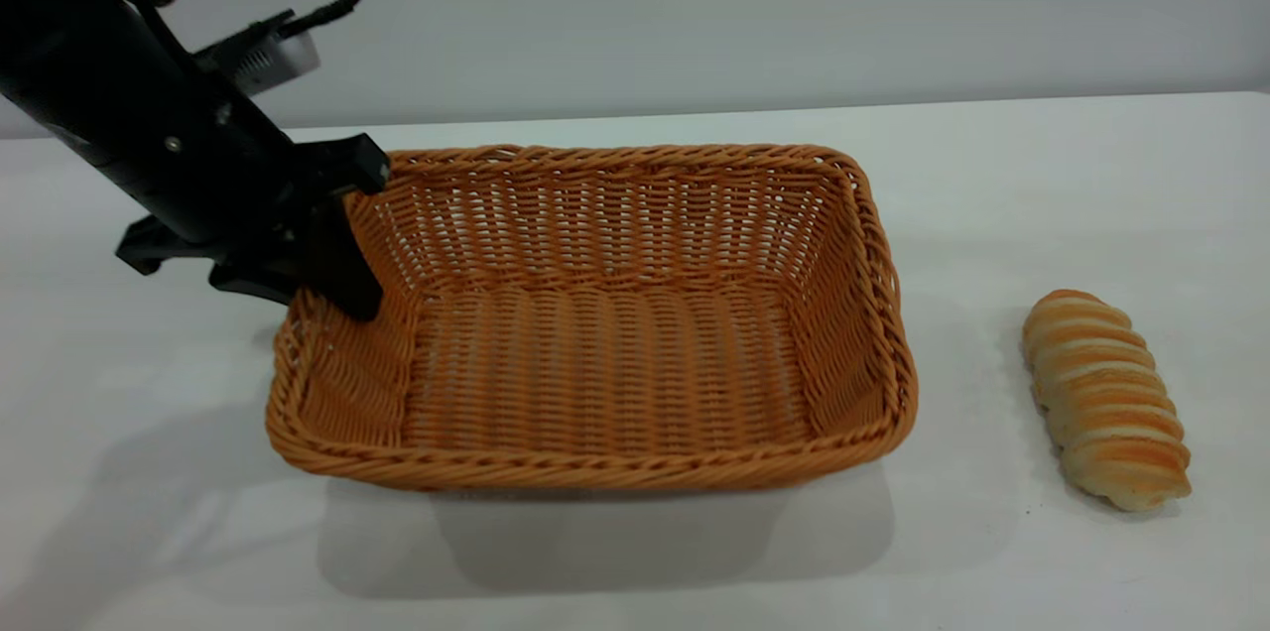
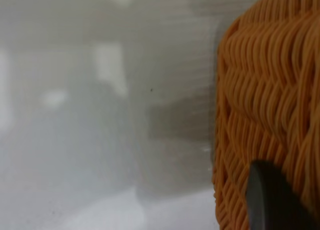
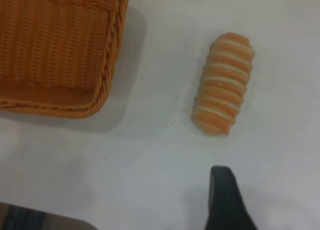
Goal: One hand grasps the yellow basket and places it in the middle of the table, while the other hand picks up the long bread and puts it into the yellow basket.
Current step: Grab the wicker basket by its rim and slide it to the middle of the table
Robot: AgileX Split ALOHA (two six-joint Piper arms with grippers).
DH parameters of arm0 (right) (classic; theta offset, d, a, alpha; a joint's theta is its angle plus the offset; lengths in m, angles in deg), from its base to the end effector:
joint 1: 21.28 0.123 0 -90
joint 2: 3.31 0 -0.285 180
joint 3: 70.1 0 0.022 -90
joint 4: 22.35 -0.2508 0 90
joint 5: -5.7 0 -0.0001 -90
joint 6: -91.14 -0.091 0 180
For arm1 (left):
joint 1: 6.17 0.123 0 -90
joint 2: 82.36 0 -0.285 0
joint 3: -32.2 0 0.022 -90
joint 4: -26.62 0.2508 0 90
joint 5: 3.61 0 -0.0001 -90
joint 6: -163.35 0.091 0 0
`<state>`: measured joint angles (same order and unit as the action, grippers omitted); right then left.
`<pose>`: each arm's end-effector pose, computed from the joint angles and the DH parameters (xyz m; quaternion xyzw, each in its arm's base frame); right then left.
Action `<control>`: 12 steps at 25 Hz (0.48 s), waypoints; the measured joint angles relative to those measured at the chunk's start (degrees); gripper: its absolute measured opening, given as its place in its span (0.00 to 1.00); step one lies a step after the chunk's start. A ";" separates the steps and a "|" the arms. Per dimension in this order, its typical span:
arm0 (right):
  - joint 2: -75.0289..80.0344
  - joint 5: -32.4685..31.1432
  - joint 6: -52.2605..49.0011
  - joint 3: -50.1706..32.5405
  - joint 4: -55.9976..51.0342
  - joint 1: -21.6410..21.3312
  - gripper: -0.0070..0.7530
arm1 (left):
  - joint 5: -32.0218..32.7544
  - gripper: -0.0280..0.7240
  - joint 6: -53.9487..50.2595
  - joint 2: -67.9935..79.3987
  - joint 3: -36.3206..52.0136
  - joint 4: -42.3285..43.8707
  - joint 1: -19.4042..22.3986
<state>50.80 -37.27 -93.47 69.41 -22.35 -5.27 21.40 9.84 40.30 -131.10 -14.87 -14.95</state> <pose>0.1403 0.0403 0.2885 -0.0926 0.9276 0.0648 0.3560 0.3574 -0.0811 0.1056 -0.0030 0.9731 -0.1701 0.1552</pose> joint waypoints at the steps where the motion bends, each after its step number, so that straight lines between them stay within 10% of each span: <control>1: 0.00 0.00 0.00 0.00 0.00 0.00 0.67 | 0.13 0.19 0.00 0.77 -0.21 -0.05 0.00; 9: 0.00 0.00 0.06 0.00 0.85 0.00 0.67 | 1.47 0.20 0.21 3.65 -0.54 -0.23 0.00; 12: 0.00 0.00 0.06 0.00 0.91 0.00 0.67 | 1.73 0.39 0.69 3.67 -0.54 -0.49 0.00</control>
<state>50.80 -37.27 -93.41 69.41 -21.44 -5.27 23.13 10.53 43.96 -131.63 -15.36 -14.95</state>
